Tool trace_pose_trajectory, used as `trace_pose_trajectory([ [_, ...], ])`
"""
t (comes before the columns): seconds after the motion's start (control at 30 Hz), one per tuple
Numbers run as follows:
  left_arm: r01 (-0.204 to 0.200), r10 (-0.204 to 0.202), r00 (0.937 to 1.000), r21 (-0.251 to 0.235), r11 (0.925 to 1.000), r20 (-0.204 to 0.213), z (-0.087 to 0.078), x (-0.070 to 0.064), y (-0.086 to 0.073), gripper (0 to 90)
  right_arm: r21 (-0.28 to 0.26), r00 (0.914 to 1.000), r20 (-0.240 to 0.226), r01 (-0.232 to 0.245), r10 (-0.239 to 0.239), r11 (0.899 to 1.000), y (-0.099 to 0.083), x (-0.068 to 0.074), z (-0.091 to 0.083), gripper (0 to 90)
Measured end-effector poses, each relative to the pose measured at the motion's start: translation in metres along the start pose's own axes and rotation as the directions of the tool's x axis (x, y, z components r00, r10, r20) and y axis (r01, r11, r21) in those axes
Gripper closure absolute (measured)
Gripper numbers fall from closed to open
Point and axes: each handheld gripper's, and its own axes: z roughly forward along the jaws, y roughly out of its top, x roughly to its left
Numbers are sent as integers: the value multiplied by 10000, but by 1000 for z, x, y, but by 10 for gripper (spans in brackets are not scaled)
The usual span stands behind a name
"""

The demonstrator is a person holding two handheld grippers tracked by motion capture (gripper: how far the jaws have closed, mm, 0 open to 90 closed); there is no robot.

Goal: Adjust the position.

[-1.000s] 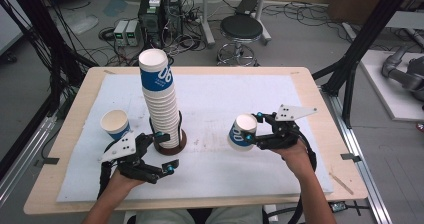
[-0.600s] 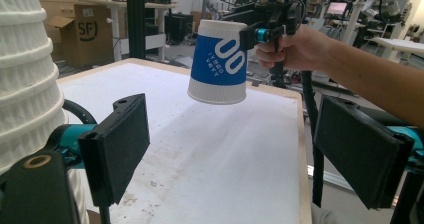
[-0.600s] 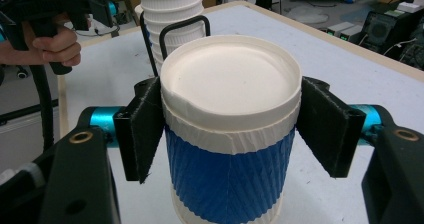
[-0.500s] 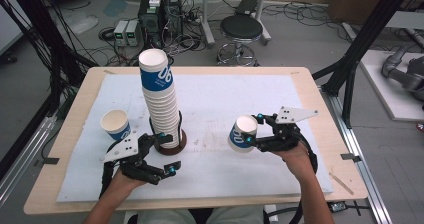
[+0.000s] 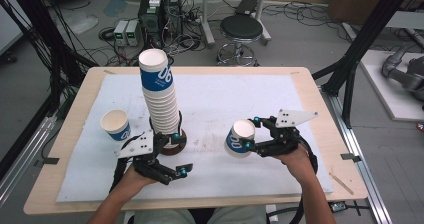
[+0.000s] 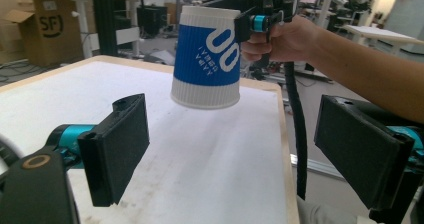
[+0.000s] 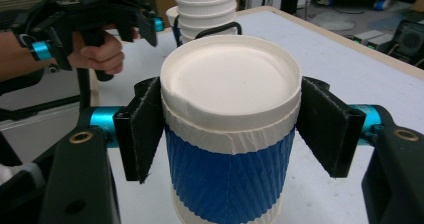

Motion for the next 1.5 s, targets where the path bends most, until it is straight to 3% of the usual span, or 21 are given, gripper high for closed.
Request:
trace_pose_trajectory([
  [0.23, -41, 39, 9998, 99, 9999, 186, 14, 4, -1, 143, -139, 9972, -734, 127, -137, 9998, 3, 7, 9, 310],
  [0.37, -7, 5, 9985, 24, 10000, 548, 21, 7, -1, 143, -243, 9929, -1178, 160, -188, 9996, 4, 10, 14, 310],
  [0.77, -350, 333, 9975, 257, 9991, 630, 35, 10, -4, 143, -458, 9789, -2018, 225, -313, 9987, 4, 17, 25, 310],
  [1.3, -310, 269, 9946, 394, 9987, 1006, 51, 7, -7, 143, -648, 9680, -2499, 65, -226, 9979, 3, 22, 37, 310],
  [1.5, -201, 168, 9946, 318, 9993, 1022, 53, 7, -9, 143, -989, 9647, -2630, -99, -166, 9950, 3, 20, 35, 310],
])
